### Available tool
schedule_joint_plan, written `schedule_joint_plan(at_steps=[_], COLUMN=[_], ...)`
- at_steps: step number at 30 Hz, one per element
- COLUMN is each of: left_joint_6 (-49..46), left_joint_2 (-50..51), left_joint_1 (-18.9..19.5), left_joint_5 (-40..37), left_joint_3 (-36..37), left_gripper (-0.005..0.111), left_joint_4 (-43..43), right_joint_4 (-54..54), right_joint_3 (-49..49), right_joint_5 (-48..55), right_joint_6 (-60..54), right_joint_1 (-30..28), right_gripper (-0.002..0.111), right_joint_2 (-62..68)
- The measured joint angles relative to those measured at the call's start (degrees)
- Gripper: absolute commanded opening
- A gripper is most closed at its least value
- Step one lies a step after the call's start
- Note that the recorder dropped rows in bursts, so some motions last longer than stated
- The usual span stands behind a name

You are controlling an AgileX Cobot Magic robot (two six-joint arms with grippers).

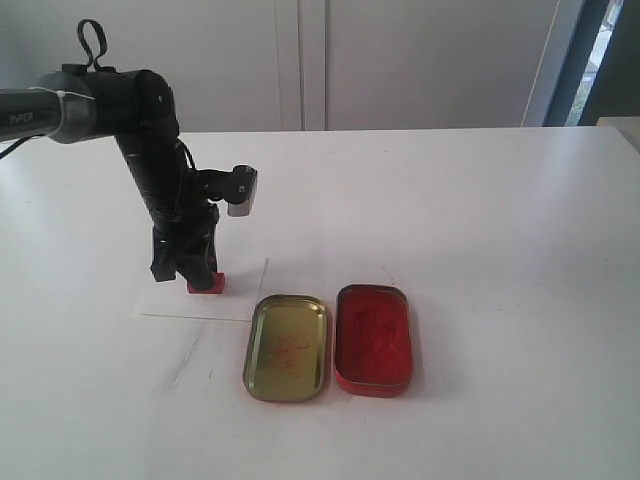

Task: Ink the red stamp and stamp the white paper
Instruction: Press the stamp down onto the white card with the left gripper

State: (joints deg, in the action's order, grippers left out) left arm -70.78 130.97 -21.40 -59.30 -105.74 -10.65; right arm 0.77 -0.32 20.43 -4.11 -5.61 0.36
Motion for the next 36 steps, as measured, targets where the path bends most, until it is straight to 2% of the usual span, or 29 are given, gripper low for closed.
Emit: schedule_joint_plan(at_steps=[36], left_joint_6=[0.0], left_joint_2=[-1.5], left_joint_1=[0.0], left_joint_5=[0.8], left_joint_3=[0.4], left_gripper=[0.0], left_joint_4=[0.0], right_joint_4=[0.0], right_joint_3=[0.0], right_joint_5=[0.0], right_joint_6=[0.0], right_joint_1=[0.0], right_gripper=[0.0], right_joint_2=[0.0])
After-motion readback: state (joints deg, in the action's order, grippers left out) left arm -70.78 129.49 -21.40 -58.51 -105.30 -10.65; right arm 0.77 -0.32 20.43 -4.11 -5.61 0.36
